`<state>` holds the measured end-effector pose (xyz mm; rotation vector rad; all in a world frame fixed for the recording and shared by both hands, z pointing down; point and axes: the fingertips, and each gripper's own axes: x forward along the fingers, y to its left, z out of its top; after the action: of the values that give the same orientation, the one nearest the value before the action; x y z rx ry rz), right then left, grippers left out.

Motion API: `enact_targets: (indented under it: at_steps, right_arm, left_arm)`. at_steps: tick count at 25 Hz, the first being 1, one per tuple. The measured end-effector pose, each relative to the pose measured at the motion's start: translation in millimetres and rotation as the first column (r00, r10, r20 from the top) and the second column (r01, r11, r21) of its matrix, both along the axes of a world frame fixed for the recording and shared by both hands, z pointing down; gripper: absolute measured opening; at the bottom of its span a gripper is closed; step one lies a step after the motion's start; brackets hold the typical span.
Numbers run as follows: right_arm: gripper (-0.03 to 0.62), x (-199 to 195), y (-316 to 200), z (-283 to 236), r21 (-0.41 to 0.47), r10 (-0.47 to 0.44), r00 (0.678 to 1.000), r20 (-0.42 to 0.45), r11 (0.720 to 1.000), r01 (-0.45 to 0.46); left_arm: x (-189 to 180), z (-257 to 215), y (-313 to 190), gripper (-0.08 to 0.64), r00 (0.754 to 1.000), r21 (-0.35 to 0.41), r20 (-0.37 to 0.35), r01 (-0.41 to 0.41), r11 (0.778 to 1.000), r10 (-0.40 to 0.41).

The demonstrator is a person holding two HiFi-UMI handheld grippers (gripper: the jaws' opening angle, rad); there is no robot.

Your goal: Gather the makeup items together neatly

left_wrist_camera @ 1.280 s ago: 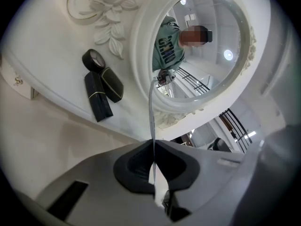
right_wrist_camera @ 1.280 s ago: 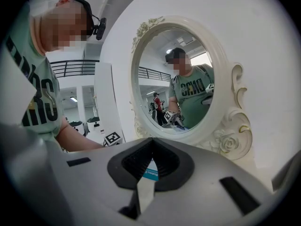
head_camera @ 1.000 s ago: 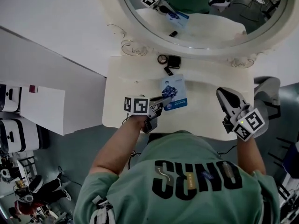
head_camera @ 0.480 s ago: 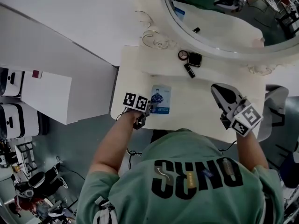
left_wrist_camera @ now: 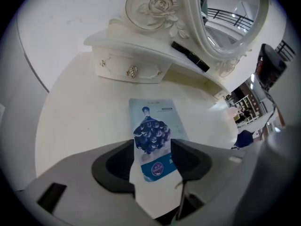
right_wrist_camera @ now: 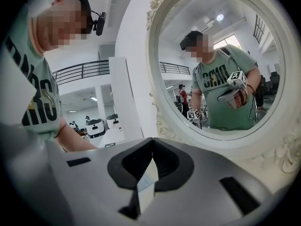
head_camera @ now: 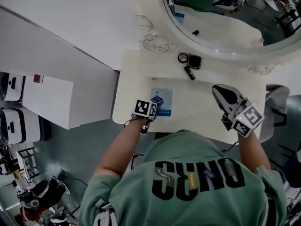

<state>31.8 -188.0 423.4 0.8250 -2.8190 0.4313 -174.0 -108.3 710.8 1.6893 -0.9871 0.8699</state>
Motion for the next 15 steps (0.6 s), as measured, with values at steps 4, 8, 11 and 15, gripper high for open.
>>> enact_targets:
  at_steps: [4,8,11,15]
  right_arm:
    - [-0.005,16.9,4.4,-13.1,0.026,0.021,1.0,0.008,0.999,-0.022]
    - [-0.005,41.4,9.4,-27.0,0.056,0.058,0.998,0.02,0.997,-0.059]
    - [-0.005,60.9,13.7,-35.7,0.072,0.091,0.995,0.028,0.993,-0.093]
    - [-0.005,87.4,20.1,-44.9,0.09,0.135,0.99,0.027,0.986,-0.137]
  left_arm:
    - [-15.3,-28.4,-16.3,0.262,0.996,0.111,0.074,0.037,0.993,-0.045]
    - [-4.6,-95.9,-47.6,0.262,0.998,0.365,-0.007,0.058,0.929,-0.06]
    - [26.7,-151.7,-64.3,0.223,0.989,0.518,-0.144,0.082,0.851,-0.007]
    - [69.0,-192.8,-83.6,0.12,0.982,0.644,-0.175,0.055,0.763,0.076]
